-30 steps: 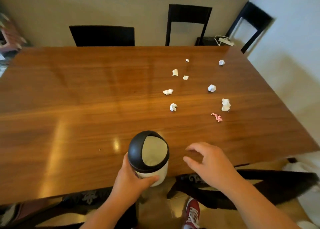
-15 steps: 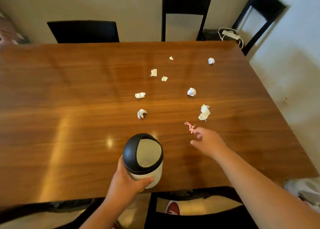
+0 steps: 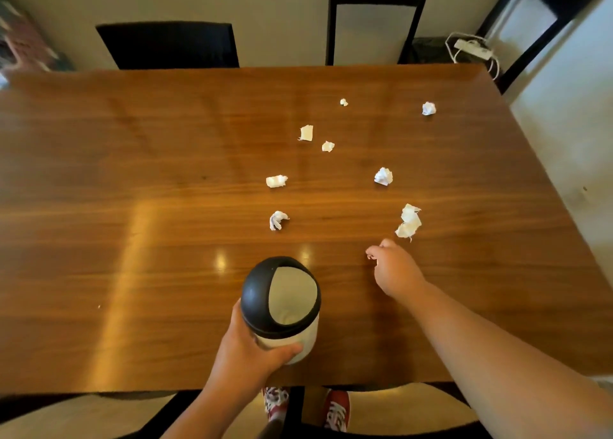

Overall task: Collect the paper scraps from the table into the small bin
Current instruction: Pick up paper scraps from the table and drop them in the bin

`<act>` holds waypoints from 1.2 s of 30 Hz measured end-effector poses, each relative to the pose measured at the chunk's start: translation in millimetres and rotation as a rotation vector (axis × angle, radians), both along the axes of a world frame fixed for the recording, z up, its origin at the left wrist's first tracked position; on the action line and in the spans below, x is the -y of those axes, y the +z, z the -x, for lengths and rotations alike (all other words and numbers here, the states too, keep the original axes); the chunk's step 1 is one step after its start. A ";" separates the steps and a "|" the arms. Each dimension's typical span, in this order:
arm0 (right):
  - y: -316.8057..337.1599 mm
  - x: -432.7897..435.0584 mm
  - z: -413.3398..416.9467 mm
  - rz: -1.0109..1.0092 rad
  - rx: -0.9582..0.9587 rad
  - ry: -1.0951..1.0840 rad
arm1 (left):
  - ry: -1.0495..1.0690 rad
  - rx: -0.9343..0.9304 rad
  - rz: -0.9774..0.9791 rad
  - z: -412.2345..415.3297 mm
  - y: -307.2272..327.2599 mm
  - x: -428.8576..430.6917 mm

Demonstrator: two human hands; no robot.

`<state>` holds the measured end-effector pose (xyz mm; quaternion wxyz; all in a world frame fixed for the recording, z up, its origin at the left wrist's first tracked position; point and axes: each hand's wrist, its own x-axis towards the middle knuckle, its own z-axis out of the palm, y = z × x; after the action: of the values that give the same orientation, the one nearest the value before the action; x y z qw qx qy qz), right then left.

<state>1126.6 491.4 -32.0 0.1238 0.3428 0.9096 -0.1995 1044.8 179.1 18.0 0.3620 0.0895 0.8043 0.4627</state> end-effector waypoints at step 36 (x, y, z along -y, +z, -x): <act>112.8 120.9 113.1 0.201 -0.651 -0.190 | -0.065 -0.031 -0.164 141.8 -13.2 0.4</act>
<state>1013.5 370.5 80.8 -0.1587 0.3305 0.8412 -0.3975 903.0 178.6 4.8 0.3558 0.1521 0.7658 0.5136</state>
